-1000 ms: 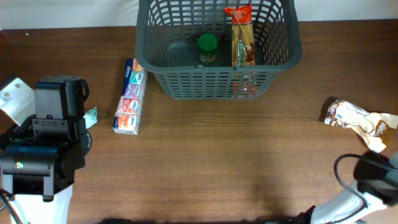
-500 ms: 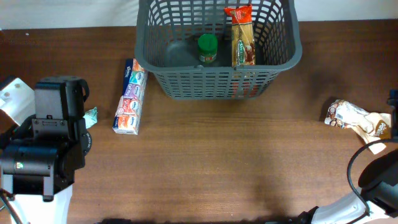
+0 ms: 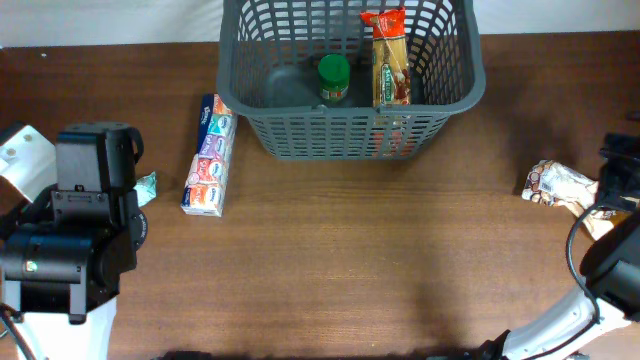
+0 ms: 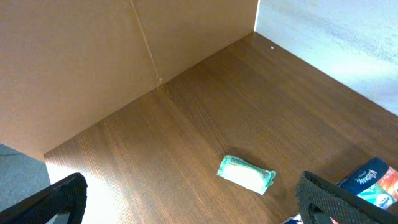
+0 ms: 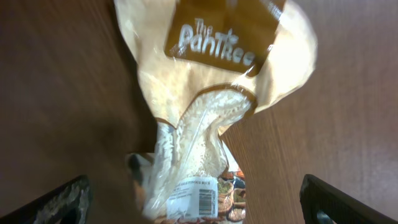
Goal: Pack container
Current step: 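Move the right gripper over the brown snack bag on the right, then close the right gripper on the brown snack bag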
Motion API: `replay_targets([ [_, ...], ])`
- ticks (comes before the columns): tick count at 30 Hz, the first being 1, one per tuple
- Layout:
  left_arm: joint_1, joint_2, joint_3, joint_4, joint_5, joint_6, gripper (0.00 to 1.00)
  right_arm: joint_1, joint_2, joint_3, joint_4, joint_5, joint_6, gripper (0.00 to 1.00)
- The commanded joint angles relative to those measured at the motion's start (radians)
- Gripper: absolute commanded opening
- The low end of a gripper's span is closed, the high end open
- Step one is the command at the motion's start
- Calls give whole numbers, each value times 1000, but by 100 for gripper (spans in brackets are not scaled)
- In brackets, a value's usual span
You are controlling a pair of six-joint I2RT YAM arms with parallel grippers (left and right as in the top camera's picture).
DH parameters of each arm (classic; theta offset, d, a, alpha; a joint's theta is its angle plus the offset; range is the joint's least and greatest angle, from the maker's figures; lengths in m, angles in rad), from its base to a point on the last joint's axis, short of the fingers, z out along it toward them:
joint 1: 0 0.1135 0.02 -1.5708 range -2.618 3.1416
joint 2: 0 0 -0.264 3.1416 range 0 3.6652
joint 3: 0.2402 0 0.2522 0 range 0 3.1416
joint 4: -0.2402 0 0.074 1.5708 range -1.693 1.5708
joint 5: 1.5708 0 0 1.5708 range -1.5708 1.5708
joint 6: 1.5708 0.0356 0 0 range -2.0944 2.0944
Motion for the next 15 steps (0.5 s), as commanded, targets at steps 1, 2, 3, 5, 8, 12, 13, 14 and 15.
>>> replay_targets([
  [1,5,3,12,-1,-22,-13,99,19,35,-5,-2,-35,19,99],
  [2,5,3,12,-1,-22,-13,99,24,48,-5,-3,-34,23,99],
  [3,5,3,12,-1,-22,-13,99,25,56,-5,-3,-35,27,99],
  [5,5,3,12,-1,-22,-13,99,29,72,-5,0,-34,28,99],
  [8,5,3,12,-1,-22,-13,99,31,99,-5,2,-31,29,99],
  [12,5,3,12,-1,-22,-13,99,31,126,-5,1,-15,25,99],
  [13,5,3,12,-1,-22,-13,99,31,130,-5,-2,-10,26,99],
  [14,5,3,12,-1,-22,-13,99,31,136,-5,-2,-7,25,99],
  [15,5,3,12,-1,-22,-13,99,31,143,-5,0,-7,25,99],
])
